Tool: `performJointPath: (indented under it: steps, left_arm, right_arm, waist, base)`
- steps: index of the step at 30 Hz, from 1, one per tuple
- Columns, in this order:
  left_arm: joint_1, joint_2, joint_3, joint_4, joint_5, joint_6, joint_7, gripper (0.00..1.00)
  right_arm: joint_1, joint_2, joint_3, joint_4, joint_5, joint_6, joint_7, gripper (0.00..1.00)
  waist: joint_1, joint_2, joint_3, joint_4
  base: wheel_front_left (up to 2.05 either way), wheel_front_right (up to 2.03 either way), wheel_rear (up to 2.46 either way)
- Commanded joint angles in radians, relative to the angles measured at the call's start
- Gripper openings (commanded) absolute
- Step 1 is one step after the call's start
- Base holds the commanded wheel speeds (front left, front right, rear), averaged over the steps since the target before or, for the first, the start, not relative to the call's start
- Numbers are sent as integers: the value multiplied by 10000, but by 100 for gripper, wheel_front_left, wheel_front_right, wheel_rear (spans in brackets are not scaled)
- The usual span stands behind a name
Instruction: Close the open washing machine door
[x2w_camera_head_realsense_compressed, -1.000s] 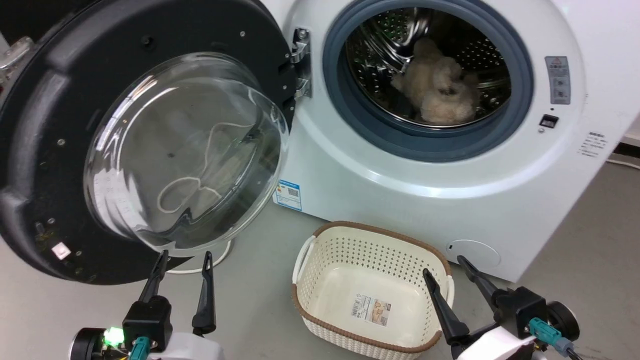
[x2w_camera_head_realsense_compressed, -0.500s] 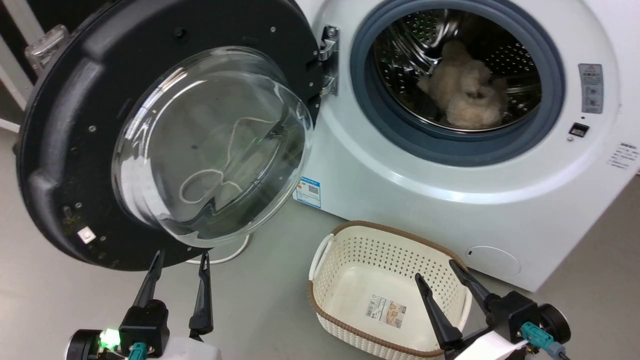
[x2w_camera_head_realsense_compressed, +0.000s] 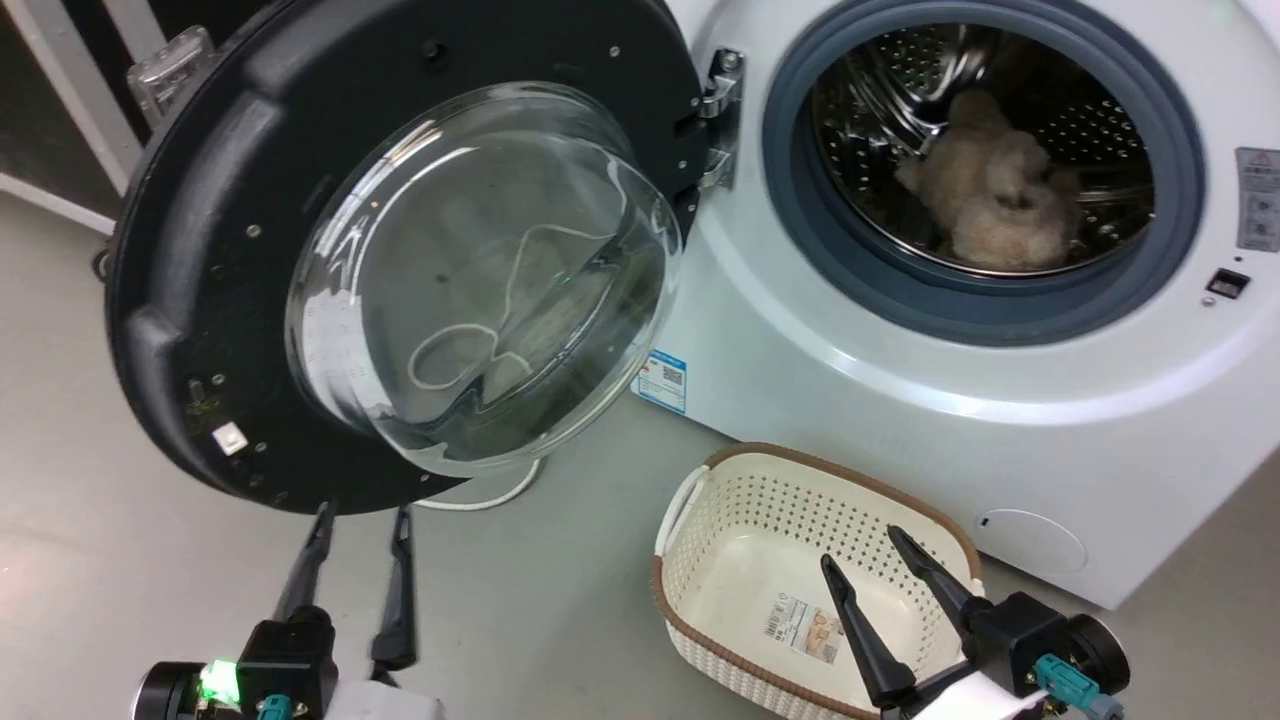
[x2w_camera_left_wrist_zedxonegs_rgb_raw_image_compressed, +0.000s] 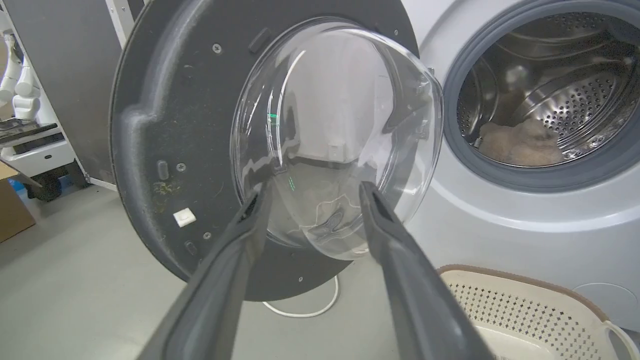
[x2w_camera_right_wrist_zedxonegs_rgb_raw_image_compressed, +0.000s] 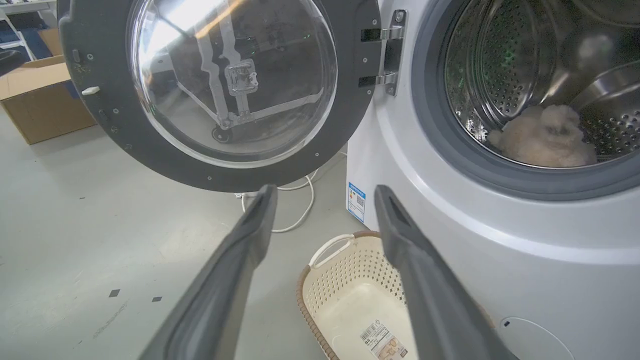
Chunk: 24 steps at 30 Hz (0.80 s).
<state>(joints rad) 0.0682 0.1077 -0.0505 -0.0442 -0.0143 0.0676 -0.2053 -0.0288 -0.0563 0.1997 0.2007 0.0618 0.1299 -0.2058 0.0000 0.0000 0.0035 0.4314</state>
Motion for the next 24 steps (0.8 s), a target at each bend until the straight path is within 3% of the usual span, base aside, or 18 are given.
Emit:
performJointPath:
  steps: [1, 7, 12, 17, 18, 24]
  left_arm:
    - [163, 29, -5, -20, -77, 22, -110, 0]
    - [-59, -137, 714, -748, -762, -45, -236, 0]
    - [-819, -37, 1934, -1285, -1605, -538, -340, 0]
    - [-2292, 788, 3385, -897, -2821, -1115, -442, 0]
    - [-3378, 1688, 4268, 71, -3862, -1376, -115, 0]
    - [-5596, 2903, 5915, 3069, -6829, -1455, 1991, 0]
  right_arm:
    - [-7, 5, 38, 60, 56, 7, -105, 100]
    - [200, 10, -39, 65, 11, 7, -230, 100]
    - [368, 9, -196, 50, -35, 7, -335, 100]
    - [530, 27, -344, -94, -125, 8, -438, 100]
    - [451, 31, -335, -101, -193, 8, -501, 100]
    - [254, -40, -407, -64, -172, 8, -559, 100]
  waist:
    - [0, 0, 6, 43]
    - [0, 0, 114, 313]
    - [0, 0, 193, 474]
    - [0, 0, 430, 404]
    - [0, 0, 699, 189]
    - [0, 0, 1132, -264]
  base:
    - [0, 0, 0]
    - [0, 0, 0]
    - [0, 0, 0]
    - [0, 0, 0]
    - [0, 0, 0]
    - [0, 0, 0]
